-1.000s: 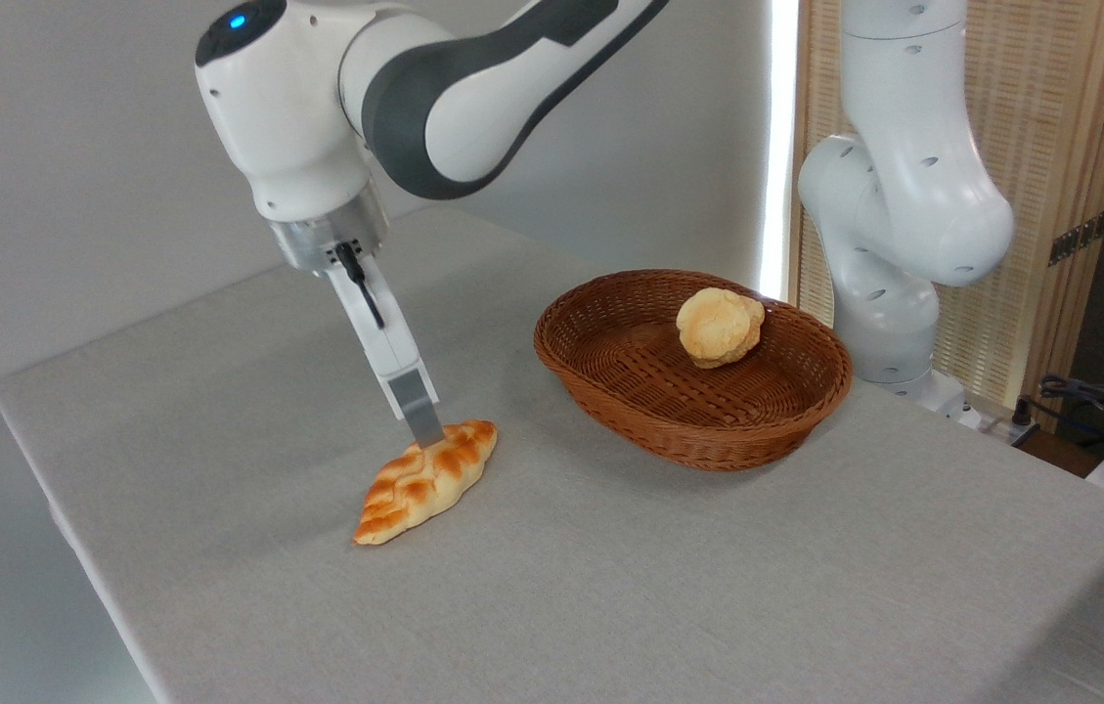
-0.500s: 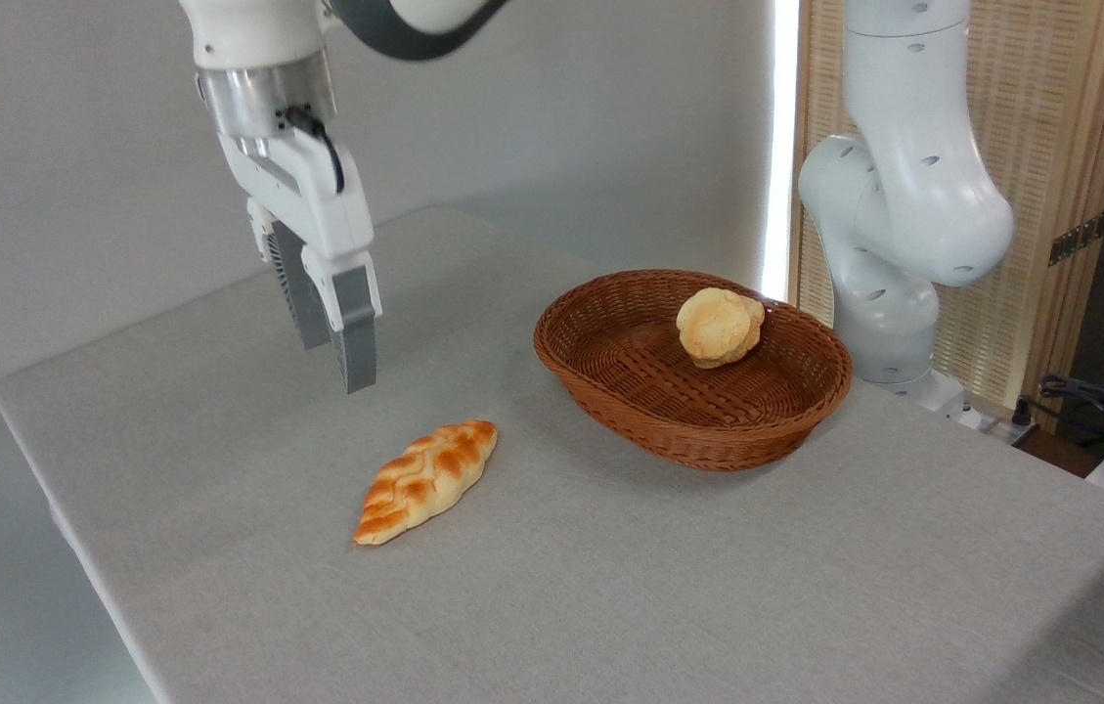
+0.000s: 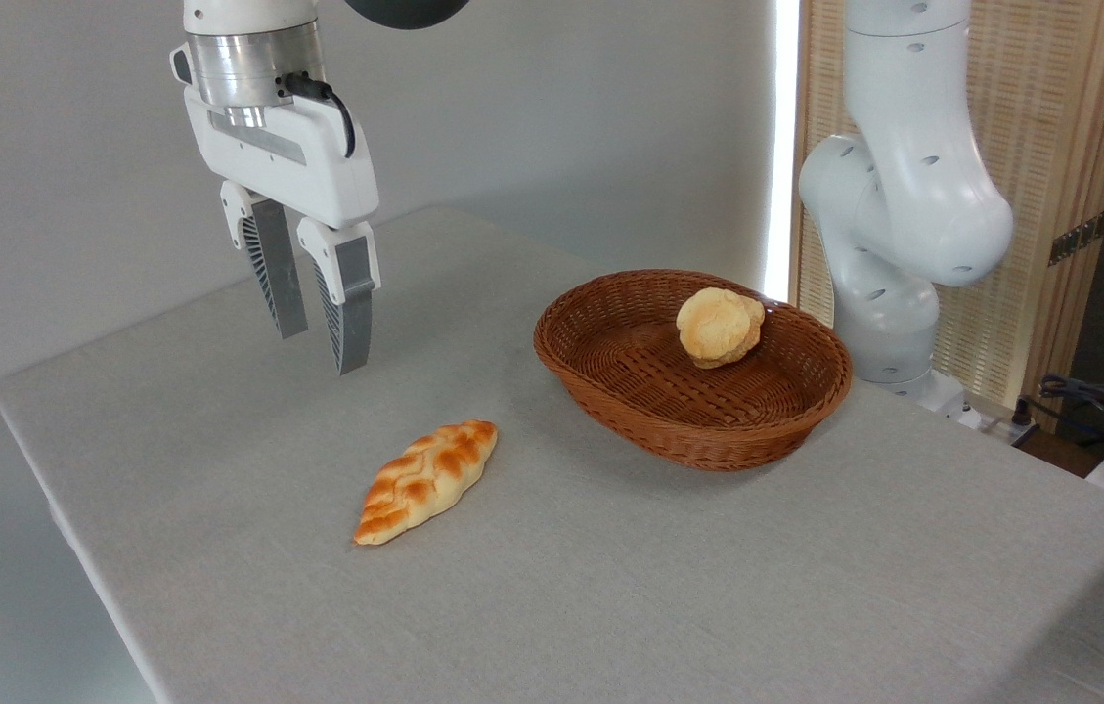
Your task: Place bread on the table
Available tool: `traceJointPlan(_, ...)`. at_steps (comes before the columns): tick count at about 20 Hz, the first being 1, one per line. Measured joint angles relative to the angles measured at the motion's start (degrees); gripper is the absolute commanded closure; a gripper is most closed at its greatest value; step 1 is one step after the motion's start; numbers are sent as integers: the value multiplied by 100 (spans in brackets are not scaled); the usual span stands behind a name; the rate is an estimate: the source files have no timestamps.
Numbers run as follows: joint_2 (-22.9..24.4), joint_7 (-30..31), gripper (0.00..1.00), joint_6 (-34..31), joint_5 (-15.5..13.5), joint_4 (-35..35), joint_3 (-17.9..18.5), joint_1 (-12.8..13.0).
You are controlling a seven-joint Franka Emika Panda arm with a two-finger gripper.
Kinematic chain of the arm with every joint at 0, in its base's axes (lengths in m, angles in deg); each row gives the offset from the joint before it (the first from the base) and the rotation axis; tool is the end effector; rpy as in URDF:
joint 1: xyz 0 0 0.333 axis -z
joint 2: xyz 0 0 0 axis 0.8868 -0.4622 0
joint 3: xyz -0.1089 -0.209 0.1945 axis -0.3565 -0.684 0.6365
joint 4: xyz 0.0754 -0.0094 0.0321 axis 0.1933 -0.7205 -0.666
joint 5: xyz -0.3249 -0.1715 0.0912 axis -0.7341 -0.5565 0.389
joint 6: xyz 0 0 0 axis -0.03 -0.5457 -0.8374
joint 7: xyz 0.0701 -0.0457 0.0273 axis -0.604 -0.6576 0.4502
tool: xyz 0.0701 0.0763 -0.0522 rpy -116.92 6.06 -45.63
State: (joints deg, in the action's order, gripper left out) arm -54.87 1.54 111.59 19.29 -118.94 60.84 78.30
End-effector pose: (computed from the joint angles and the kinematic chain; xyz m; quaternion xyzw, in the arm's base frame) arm 0.5613 -0.1472 0.5660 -0.9378 0.3441 -0.0457 0.0070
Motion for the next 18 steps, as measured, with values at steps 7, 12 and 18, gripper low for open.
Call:
traceJointPlan(7, -5, -54, 0, -2, -4, -4, 10, 0)
traceJointPlan(12, 29, -565, 0, -80, -53, -2, 53, -27)
traceJointPlan(18, 54, -613, 0, -89, -111, 0, 193, -62)
